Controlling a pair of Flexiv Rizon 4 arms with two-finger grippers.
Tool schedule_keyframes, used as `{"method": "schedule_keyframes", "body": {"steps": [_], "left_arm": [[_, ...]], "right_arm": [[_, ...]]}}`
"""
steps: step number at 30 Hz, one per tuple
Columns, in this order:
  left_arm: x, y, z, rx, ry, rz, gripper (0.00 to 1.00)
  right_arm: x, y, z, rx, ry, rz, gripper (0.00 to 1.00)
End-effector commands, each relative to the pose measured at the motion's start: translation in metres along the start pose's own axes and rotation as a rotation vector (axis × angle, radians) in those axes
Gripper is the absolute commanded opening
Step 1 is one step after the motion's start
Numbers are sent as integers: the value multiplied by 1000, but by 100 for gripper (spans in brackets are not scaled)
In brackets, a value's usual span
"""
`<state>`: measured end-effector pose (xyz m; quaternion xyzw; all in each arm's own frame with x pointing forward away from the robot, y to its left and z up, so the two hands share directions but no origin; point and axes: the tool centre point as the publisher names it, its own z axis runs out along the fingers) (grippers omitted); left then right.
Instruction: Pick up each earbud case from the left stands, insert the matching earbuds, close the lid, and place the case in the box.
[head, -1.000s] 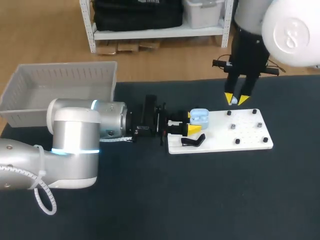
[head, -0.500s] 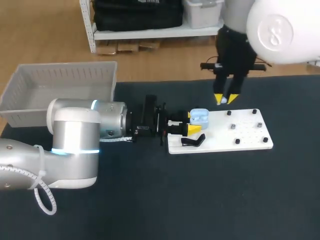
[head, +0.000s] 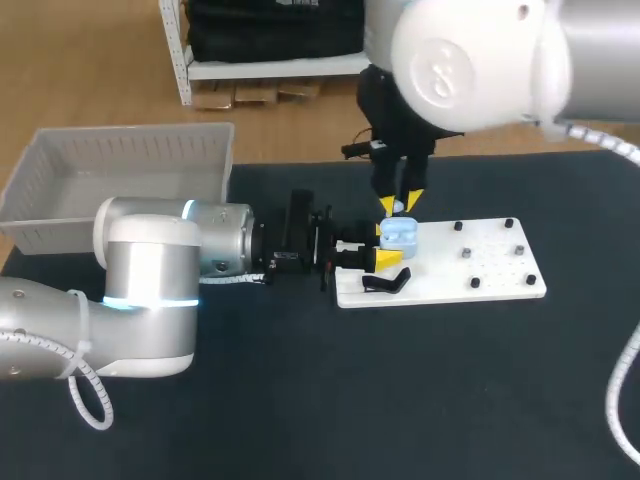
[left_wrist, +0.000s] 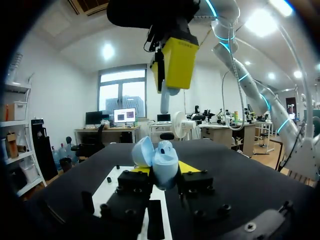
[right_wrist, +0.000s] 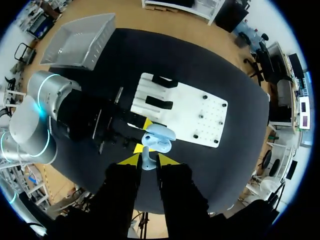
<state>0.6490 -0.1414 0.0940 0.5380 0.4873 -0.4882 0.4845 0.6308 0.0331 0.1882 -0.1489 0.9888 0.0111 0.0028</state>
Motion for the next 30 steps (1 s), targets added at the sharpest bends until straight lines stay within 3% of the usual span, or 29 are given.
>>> {"method": "schedule_keyframes", "body": {"steps": [1, 15, 30], "left_arm": [[0, -2, 0, -8, -1, 3, 0], [0, -2, 0, -8, -1, 3, 0], [0, -2, 0, -8, -1, 3, 0]], "right_arm": [[-5, 8, 1, 23, 56, 16, 0], [9, 9, 18, 40, 99, 76, 0], [5, 6, 25, 33, 103, 95, 0]]}}
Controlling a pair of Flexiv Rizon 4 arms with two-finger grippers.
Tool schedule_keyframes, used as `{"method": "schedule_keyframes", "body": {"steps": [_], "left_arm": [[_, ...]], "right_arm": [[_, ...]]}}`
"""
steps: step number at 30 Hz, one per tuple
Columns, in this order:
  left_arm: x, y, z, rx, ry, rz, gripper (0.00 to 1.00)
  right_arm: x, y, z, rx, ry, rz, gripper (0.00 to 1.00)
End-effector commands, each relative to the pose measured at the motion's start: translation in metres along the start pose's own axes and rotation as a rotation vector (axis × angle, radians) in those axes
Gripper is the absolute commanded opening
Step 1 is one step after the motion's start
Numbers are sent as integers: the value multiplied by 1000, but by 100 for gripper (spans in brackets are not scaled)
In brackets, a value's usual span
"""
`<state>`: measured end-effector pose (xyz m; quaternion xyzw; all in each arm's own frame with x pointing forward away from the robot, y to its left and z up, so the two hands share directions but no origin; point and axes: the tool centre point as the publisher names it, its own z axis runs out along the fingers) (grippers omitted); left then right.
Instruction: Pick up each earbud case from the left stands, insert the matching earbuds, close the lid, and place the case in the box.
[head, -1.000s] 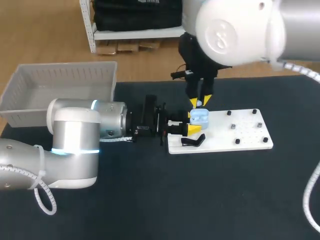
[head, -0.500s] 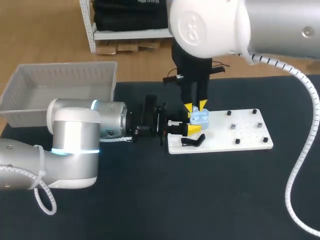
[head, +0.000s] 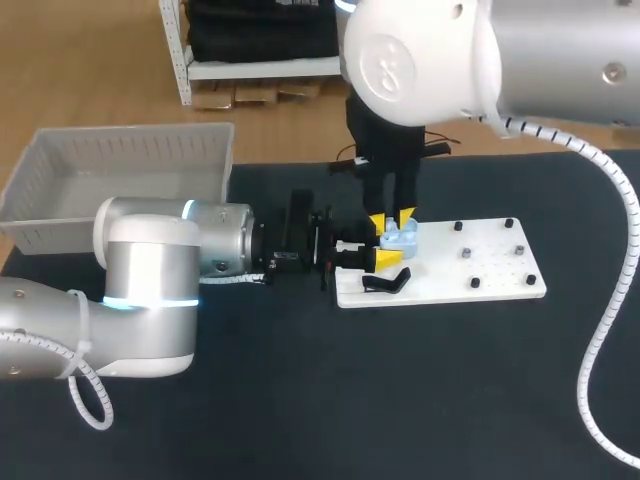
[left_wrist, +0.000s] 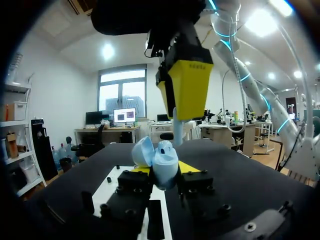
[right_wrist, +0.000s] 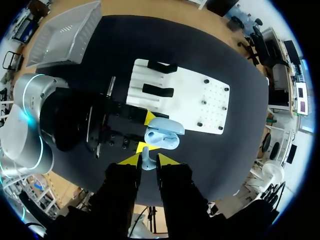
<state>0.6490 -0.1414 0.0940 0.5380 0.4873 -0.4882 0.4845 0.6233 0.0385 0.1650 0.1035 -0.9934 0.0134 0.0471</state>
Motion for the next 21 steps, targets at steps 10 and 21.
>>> {"method": "schedule_keyframes", "body": {"steps": [10, 21], "left_arm": [[0, -2, 0, -8, -1, 3, 0], [0, -2, 0, -8, -1, 3, 0]], "right_arm": [[-7, -3, 5, -3, -4, 14, 0], [-12, -4, 11, 0, 7, 20, 0]]}}
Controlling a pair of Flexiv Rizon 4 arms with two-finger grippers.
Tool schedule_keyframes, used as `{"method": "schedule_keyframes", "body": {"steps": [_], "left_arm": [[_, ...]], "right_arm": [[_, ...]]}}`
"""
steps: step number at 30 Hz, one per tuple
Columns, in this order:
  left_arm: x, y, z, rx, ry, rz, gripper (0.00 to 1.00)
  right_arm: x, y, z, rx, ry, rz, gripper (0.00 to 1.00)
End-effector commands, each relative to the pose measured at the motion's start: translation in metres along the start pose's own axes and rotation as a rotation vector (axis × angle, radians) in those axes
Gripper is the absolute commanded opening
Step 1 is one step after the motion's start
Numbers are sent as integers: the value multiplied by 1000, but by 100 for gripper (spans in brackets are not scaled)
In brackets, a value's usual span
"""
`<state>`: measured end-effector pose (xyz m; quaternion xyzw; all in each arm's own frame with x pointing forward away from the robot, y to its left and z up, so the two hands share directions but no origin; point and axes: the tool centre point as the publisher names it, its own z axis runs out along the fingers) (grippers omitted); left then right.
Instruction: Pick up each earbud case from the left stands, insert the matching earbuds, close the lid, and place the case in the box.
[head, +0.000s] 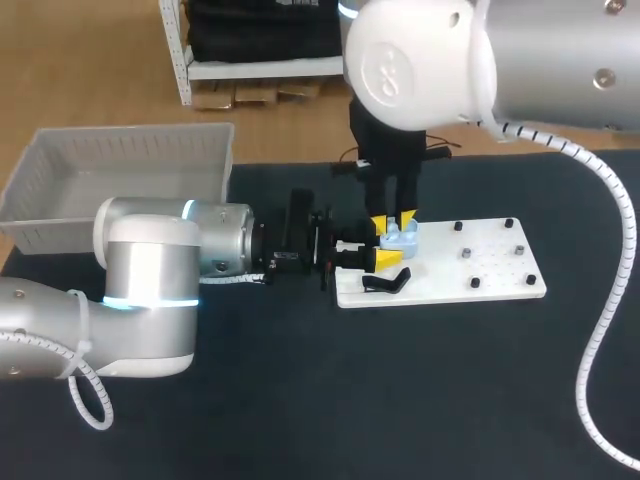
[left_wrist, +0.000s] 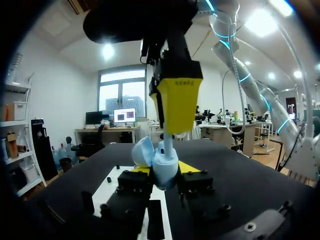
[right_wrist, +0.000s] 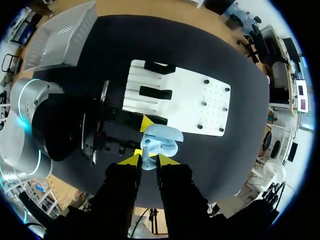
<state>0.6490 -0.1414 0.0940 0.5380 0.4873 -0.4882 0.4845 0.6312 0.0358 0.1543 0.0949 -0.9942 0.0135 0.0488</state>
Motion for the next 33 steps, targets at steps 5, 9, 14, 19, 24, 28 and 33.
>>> {"method": "schedule_keyframes", "body": {"steps": [5, 9, 14, 19, 24, 28, 33], "left_arm": [[0, -2, 0, -8, -1, 3, 0], [0, -2, 0, -8, -1, 3, 0], [0, -2, 0, -8, -1, 3, 0], [0, -2, 0, -8, -1, 3, 0], [0, -2, 0, -8, -1, 3, 0], [0, -2, 0, -8, -1, 3, 0], [0, -2, 0, -8, -1, 3, 0]], "right_arm": [[-7, -2, 3, 1, 4, 10, 0], [-8, -3, 4, 1, 7, 12, 0], [-8, -4, 7, 2, 13, 15, 0], [-7, -5, 10, 2, 20, 18, 0], [-7, -5, 11, -1, 23, 16, 0], [-7, -4, 12, -2, 26, 11, 0], [-5, -3, 14, 0, 37, 2, 0]]}}
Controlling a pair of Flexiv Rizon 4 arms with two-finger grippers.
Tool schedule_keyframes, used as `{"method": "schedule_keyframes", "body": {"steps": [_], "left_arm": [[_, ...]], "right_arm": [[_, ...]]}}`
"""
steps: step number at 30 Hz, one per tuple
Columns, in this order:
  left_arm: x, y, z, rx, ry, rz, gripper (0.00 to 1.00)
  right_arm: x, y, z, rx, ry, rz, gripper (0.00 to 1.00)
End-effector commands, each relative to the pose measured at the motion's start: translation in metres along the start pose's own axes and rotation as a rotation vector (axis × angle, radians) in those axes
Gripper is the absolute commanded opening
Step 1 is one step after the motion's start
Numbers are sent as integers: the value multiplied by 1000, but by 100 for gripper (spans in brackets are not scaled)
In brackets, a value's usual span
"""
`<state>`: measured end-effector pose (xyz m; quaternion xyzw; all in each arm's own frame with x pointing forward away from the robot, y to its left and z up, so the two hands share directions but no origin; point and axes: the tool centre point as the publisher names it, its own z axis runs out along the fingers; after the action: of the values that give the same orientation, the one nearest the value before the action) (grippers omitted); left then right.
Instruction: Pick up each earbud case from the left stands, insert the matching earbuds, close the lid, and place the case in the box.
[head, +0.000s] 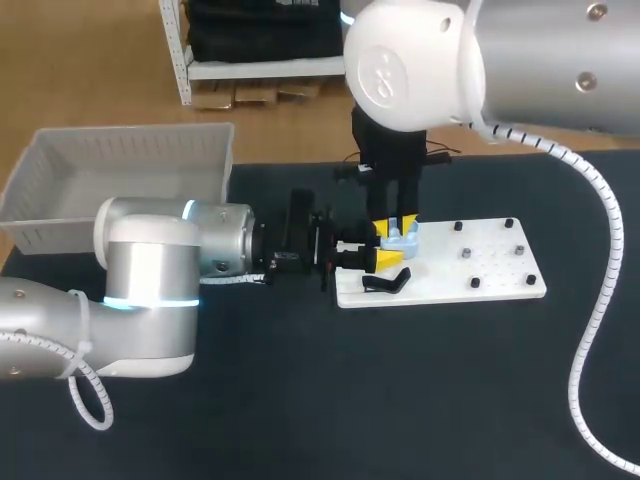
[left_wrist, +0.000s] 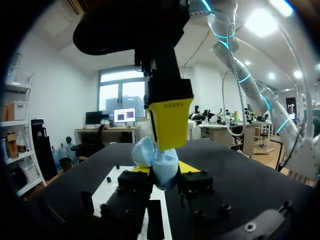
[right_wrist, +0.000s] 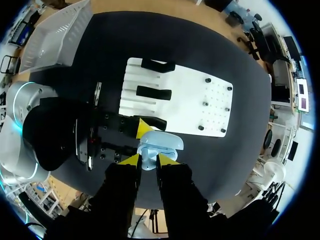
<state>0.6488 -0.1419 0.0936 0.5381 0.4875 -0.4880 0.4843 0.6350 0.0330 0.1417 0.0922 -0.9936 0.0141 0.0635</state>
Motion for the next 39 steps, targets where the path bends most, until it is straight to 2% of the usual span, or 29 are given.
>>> {"method": "schedule_keyframes", "body": {"steps": [1, 5, 8, 11, 13, 14, 17, 24, 31, 39], "left_arm": [[0, -2, 0, -8, -2, 3, 0], [0, -2, 0, -8, -2, 3, 0], [0, -2, 0, -8, -2, 3, 0], [0, -2, 0, -8, -2, 3, 0], [0, -2, 0, -8, -2, 3, 0], [0, -2, 0, -8, -2, 3, 0], [0, -2, 0, -8, -2, 3, 0], [0, -2, 0, -8, -2, 3, 0], [0, -2, 0, -8, -2, 3, 0], [0, -2, 0, -8, -2, 3, 0]], "right_arm": [[0, 1, 2, 3, 8, -6, 0], [1, 4, 2, -2, 8, -28, 0], [1, 4, 2, -3, 7, -33, 16], [2, 5, 1, -8, 4, -36, 42], [3, 4, 0, -12, 1, -35, 54], [3, 3, -1, -15, 0, -34, 63], [6, 1, -5, -21, -6, -30, 76], [15, -1, -24, -77, -25, -33, 87], [17, -11, -24, -50, -18, -9, 83], [18, -32, -23, -51, -21, 51, 85]]}}
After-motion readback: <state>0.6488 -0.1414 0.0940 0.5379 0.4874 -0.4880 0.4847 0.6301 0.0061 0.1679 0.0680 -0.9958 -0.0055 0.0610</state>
